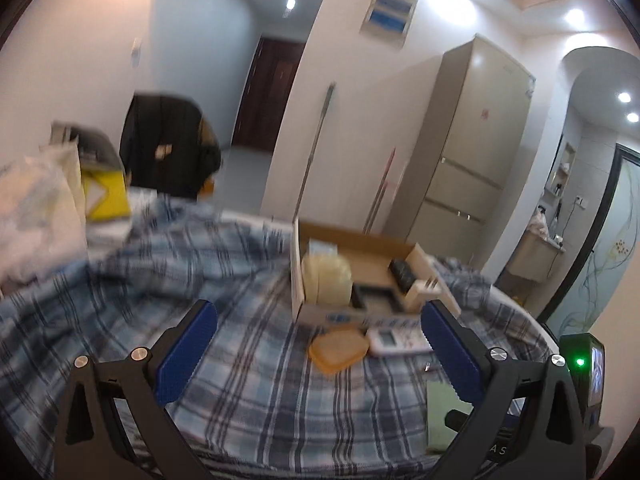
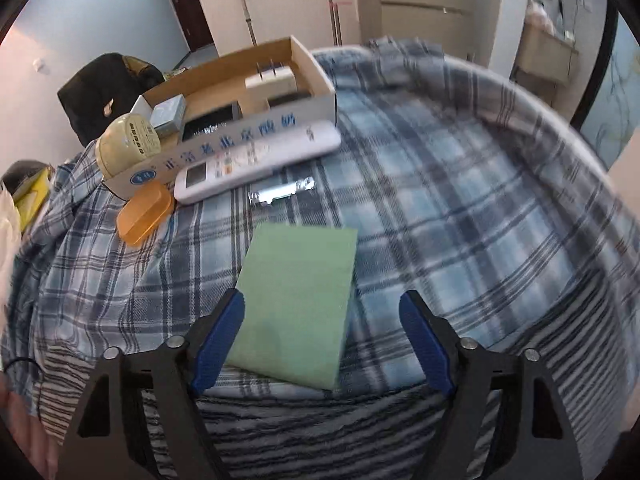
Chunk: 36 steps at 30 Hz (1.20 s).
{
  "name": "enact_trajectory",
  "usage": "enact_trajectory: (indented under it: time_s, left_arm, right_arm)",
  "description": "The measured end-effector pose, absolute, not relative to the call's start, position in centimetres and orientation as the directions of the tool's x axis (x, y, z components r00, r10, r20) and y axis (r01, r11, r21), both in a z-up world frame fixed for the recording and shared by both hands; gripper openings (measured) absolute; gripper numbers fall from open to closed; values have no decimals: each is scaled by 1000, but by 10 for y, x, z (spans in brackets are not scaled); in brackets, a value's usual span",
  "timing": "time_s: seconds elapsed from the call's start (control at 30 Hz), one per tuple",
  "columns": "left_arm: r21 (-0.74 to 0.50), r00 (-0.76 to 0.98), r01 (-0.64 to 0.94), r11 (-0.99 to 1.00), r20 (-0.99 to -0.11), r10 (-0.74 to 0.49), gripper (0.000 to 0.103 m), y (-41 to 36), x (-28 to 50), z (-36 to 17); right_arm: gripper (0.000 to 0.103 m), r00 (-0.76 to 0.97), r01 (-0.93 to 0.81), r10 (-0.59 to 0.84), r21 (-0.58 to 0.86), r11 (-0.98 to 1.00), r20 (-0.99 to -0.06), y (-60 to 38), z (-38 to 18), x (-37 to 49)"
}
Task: Organize rigid objects
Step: 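Grasp the green pad on the shirt with the right gripper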
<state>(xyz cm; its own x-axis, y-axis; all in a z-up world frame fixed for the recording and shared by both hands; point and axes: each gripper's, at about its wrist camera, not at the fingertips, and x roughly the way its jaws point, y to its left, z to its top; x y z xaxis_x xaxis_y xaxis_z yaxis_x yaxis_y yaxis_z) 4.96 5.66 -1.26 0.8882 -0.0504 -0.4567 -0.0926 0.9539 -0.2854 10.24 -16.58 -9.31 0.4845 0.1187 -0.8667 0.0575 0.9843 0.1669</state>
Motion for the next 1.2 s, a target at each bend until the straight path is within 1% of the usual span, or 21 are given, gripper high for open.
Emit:
enact_trajectory:
  time_s: [0.03,0.17,0.27,0.4,0.6,0.83,1.03,1.1,1.13,1.2]
  left_arm:
    - [-283,888,-94,954,-458,-49,103,56,49,-13]
    - [-263,900,-94,960,-434,-31,103,53,45,-10]
    - [-255,888,-86,963,-458,-42,103,50,48,-14]
    - [-227,864,-75,971,-501,-51,103,44,55,-19]
    - [-202,865,-66,977,-500,-45,103,38,54,-19]
    - [-208,860,-66,976,-508,-50,103,39,56,-20]
    - [-201,859,-65,977,-509,-47,103,39,56,-21]
    - [-197,856,-67,978,-515,-45,103,38,57,-21]
    - [-196,856,-67,978,-516,-45,103,37,57,-22]
    - [-191,857,-64,980,-513,-44,103,36,56,-21]
  right_arm:
    - [79,477,50,133,178,983,-869,-165,-96,102]
    - [79,468,13,108,129,992,-877,-154,-97,103]
    - [79,457,-2,109,122,993,-883,-146,-97,105]
    - [79,453,-38,53,41,998,-890,-132,-100,104]
    - [79,439,-16,47,45,999,-897,-145,-98,100]
    - [78,437,-14,86,89,996,-895,-163,-99,102]
    - [78,443,-28,48,40,999,-895,-152,-102,105]
    - [75,459,-31,39,28,999,-888,-150,-103,104]
    - [69,464,-30,40,30,999,-885,-150,-102,103]
    - [69,476,-18,30,25,1000,-879,-152,-100,102]
